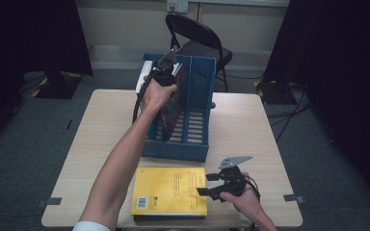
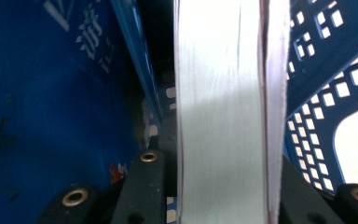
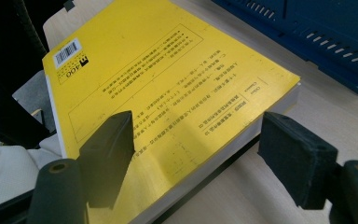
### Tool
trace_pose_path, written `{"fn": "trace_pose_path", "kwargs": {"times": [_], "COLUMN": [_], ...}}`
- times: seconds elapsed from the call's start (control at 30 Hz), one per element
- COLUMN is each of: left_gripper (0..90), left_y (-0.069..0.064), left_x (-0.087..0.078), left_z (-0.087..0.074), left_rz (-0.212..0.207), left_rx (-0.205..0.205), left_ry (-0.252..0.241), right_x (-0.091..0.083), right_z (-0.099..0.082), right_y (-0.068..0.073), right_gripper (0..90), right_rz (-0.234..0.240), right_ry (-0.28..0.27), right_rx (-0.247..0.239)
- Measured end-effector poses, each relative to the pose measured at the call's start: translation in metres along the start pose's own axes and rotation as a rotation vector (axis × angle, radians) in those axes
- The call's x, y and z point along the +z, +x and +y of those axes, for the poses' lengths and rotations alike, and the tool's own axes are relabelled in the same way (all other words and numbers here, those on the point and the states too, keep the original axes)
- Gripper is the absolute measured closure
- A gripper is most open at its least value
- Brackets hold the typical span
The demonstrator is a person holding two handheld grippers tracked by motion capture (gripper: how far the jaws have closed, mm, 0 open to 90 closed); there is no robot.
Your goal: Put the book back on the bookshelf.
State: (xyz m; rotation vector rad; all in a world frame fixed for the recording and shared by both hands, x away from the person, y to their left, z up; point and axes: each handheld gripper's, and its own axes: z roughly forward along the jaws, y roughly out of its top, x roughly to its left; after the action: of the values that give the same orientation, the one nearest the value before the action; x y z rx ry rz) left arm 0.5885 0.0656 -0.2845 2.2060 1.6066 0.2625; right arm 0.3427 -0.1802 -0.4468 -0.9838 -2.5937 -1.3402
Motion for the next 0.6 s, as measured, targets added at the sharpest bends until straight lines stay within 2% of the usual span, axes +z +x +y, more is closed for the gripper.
{"fn": "trace_pose_path", "kwargs": {"times": [0.07,0.2,0.3,0.37,0.5,0.53,0.6], "left_gripper": [73.4,72.9,68.8,68.6,65.6,65.3,64.4], "left_y": [0.002,-0.002,-0.004,-0.004,-0.001,0.000,0.001], "left_x": [0.001,0.000,0.000,-0.001,-0.003,-0.004,-0.006], "left_z": [0.000,-0.003,-0.005,-0.008,-0.015,-0.017,-0.020], "left_rz": [-0.012,0.013,0.002,0.019,-0.005,0.001,0.005], "left_rx": [-0.025,-0.008,0.015,0.057,0.067,0.086,0.100], "left_ry": [-0.005,-0.010,-0.005,-0.010,-0.043,-0.045,-0.062], "right_x": [0.000,0.000,-0.001,-0.002,0.000,0.000,0.000], "right_z": [0.000,0.000,0.000,0.000,-0.001,-0.001,-0.001], "right_y": [0.001,0.003,0.003,0.002,0.001,0.001,0.001], "right_gripper": [26.3,26.2,26.2,26.3,26.3,26.3,26.3], "right_rz": [0.000,0.002,-0.002,-0.003,-0.007,-0.006,-0.006], "right_ry": [0.001,0.003,-0.001,-0.001,0.003,0.003,0.005], "right_rx": [-0.001,-0.005,-0.003,-0.001,0.000,0.001,-0.002]}}
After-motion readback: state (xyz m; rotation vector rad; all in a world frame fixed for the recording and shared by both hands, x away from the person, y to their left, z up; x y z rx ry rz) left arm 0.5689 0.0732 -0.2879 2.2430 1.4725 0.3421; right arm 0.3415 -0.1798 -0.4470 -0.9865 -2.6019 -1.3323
